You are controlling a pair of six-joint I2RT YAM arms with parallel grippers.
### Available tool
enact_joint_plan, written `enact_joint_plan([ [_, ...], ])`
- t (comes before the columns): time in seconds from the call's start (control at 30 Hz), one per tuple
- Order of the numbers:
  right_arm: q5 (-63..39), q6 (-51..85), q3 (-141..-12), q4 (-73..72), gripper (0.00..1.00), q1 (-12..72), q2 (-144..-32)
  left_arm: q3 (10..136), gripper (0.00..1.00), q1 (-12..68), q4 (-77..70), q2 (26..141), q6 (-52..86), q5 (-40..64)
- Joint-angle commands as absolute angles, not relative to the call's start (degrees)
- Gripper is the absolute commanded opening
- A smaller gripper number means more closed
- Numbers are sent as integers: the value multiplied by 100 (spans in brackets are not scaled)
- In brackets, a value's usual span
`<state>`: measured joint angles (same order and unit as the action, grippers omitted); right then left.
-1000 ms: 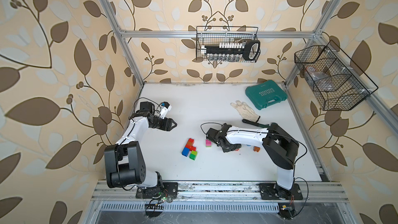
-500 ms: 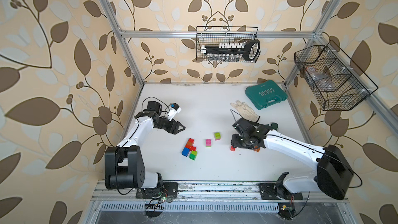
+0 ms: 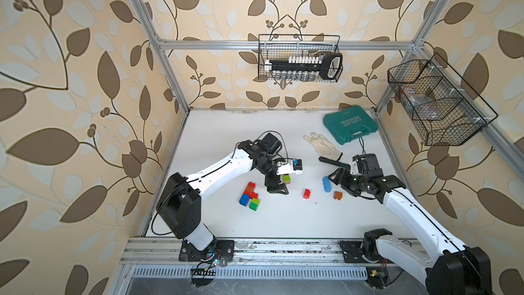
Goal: Assemble the letter h with lego
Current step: Pick up the lego brick from the center of the board.
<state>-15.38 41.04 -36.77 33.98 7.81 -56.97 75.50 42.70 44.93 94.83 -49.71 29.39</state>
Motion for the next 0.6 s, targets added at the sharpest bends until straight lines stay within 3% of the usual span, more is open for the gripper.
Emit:
enact_joint_plan([
  [0.0, -1951, 3974, -3543, 3537, 72, 541, -5616, 8136, 82, 4666, 4465, 10177, -5432, 2149],
  [0.43, -2453, 3929, -3221, 3356, 72, 202, -5750, 9186, 79, 5379, 4185, 11851, -5527, 1816],
  [0.5, -2533, 3937, -3210, 3321, 72, 202, -5773, 9264, 73, 5413, 4200, 11983, -5498, 1795],
  [0.57, -2594, 3956, -3200, 3321, 72, 202, -5796, 9316, 58, 5432, 4227, 12084, -5429, 1750],
])
